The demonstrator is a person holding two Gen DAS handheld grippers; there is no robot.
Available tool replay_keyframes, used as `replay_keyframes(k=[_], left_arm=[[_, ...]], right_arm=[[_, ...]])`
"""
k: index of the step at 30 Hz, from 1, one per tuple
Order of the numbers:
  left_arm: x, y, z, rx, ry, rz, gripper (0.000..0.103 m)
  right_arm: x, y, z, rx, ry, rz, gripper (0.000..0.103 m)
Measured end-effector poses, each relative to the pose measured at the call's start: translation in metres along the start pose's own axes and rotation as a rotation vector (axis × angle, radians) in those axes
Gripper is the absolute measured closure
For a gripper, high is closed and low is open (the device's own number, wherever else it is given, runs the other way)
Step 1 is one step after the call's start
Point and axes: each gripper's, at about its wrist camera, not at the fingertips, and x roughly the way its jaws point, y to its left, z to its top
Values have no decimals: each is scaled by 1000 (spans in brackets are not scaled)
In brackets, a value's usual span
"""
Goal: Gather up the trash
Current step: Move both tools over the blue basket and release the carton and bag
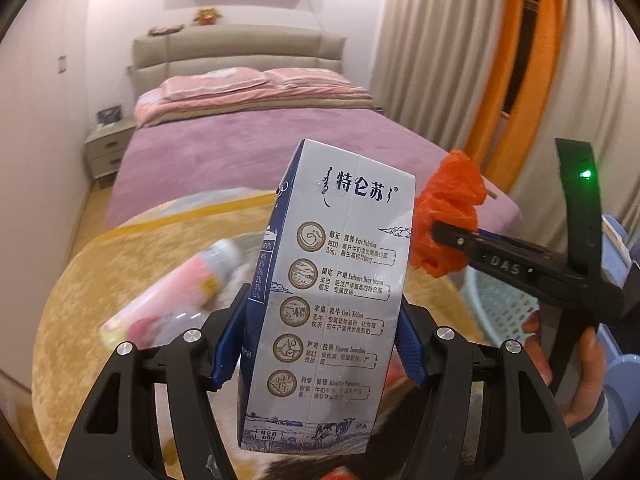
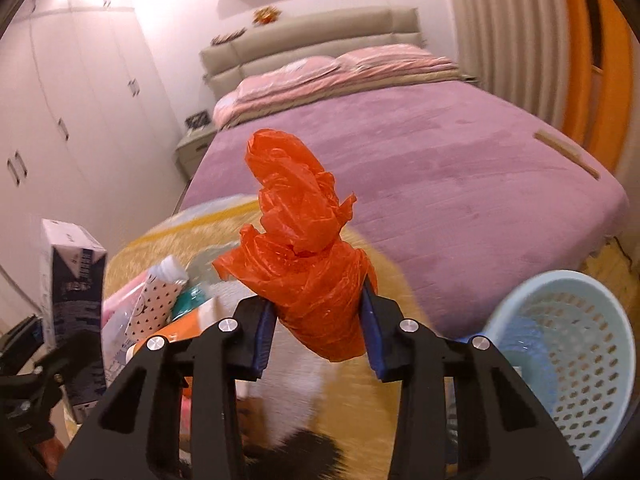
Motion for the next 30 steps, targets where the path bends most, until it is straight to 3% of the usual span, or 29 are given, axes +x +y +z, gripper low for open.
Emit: replay_keyframes(k=[12, 22, 30], left_arm=[[48, -121, 19, 158, 42, -141, 41], [111, -193, 9, 188, 163, -243, 40], [139, -218, -4, 211, 205, -247, 40]], right_arm=[[-64, -121, -13, 168, -27, -167, 68], [-64, -204, -45, 356, 51, -256, 68], [-47, -244, -73, 467, 129, -290, 66]])
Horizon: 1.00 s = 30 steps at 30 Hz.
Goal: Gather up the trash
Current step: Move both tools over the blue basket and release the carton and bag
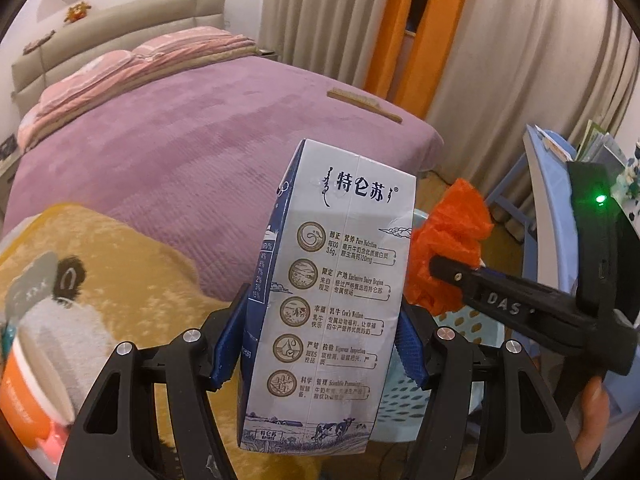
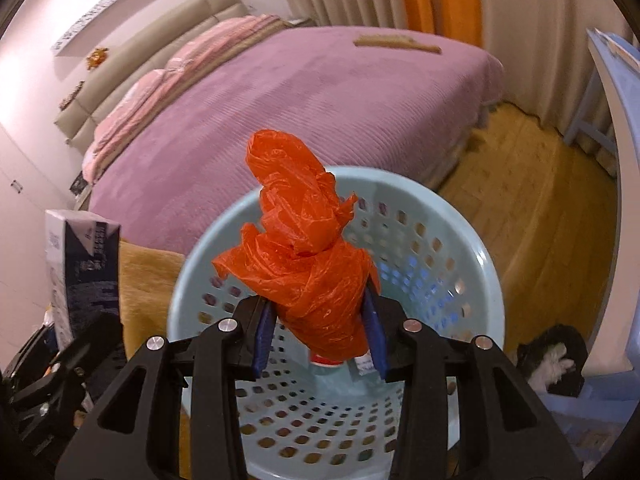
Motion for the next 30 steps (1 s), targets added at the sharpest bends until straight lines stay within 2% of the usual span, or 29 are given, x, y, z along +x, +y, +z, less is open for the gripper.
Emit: replay_keyframes(k=[3, 5, 16, 26, 30], left_arm=[[1, -5, -1, 4, -10, -17, 38], [-4, -6, 0, 6, -37, -33, 24], [-41, -7, -4, 1, -123, -64, 24], [-105, 18, -13, -59, -232, -54, 24], [-134, 36, -23, -96, -278, -33, 24]], right_arm=[[6, -9, -3, 31, 21, -11, 61], [8, -14, -4, 47, 33, -5, 57], [-32, -6, -4, 13, -62, -6, 52], [-86, 53, -24, -123, -161, 86, 51], [-109, 89, -39, -212, -198, 146, 46]])
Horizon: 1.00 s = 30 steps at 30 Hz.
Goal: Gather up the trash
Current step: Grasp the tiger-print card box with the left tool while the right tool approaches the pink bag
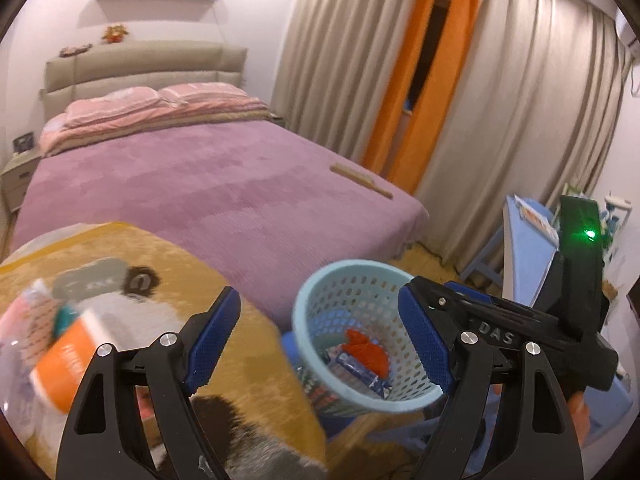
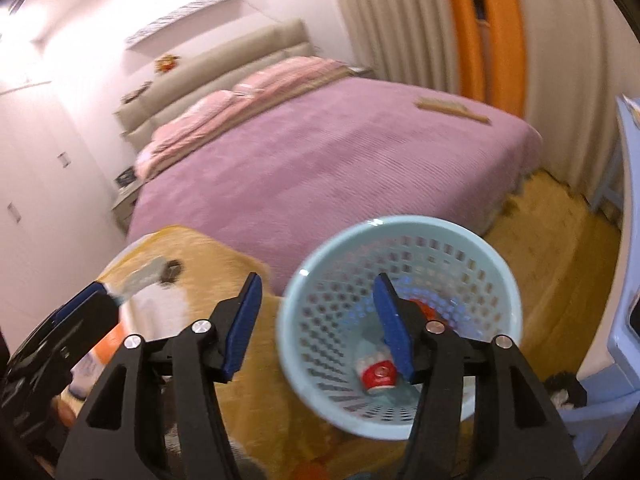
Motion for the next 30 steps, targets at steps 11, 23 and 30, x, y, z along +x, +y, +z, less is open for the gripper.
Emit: replay_keyframes(k=[11, 23, 30], left_arm=[[-98, 80, -33, -65, -82, 151, 24], [-132, 147, -118, -105, 71, 174, 14], [-103, 157, -160, -62, 201, 175, 13]], right_arm=[[-11, 93, -34, -171, 28, 159, 41], [10, 160, -91, -272, 136, 245, 40], [33, 175, -96, -303, 149, 252, 40]])
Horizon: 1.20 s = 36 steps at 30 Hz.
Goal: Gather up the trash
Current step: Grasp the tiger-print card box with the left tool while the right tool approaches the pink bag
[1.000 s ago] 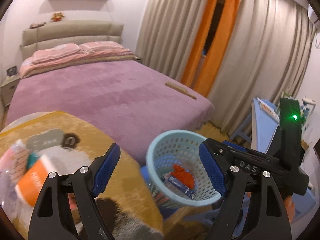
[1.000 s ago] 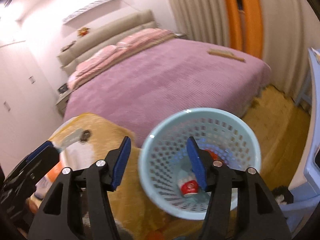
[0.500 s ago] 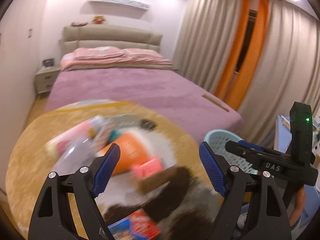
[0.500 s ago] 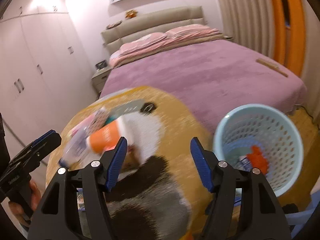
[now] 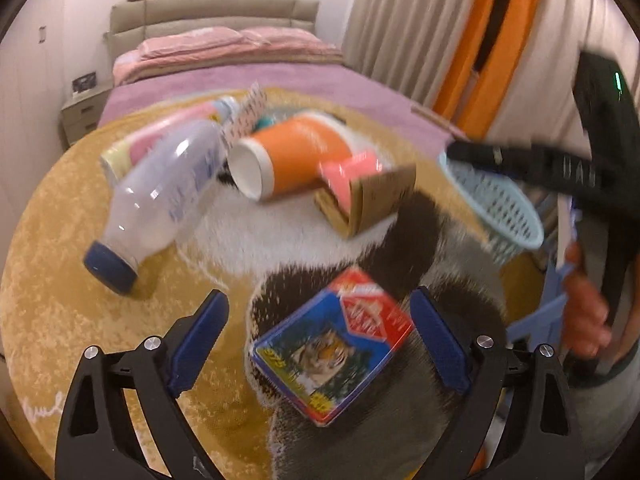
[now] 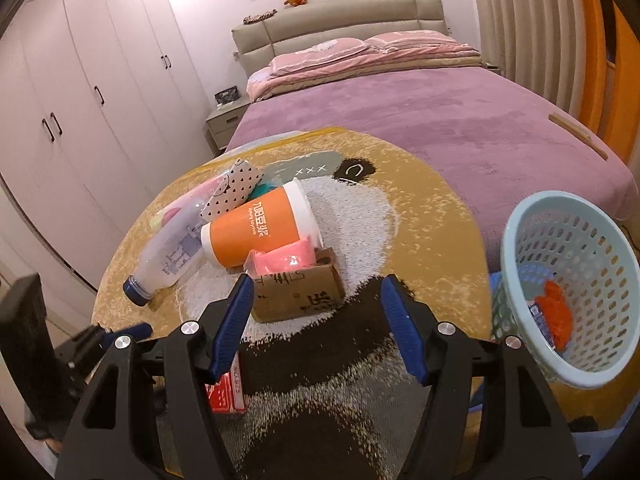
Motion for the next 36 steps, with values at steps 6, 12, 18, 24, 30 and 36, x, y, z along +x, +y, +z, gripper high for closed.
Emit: replay_keyframes(k=[6, 12, 18, 24, 30, 36], left_arm=[[11, -3, -9, 63, 49, -19, 13], [16, -15, -17, 147, 77, 27, 14], [13, -19, -15, 151, 60, 43, 21], [7, -16, -16, 134, 49, 42, 30], [0, 6, -7, 26, 35, -3, 61], [0, 14, -9, 8, 39, -42, 52]], right_arm=[[21, 8, 14, -39, 18, -5, 39], [44, 15, 20, -54, 64, 2, 29], [67, 14, 14, -11, 122, -25, 29], [74, 19, 16, -23, 116, -30, 29], [81, 23, 15, -50, 132, -46, 30], [75, 21, -2, -92, 164, -27, 31]])
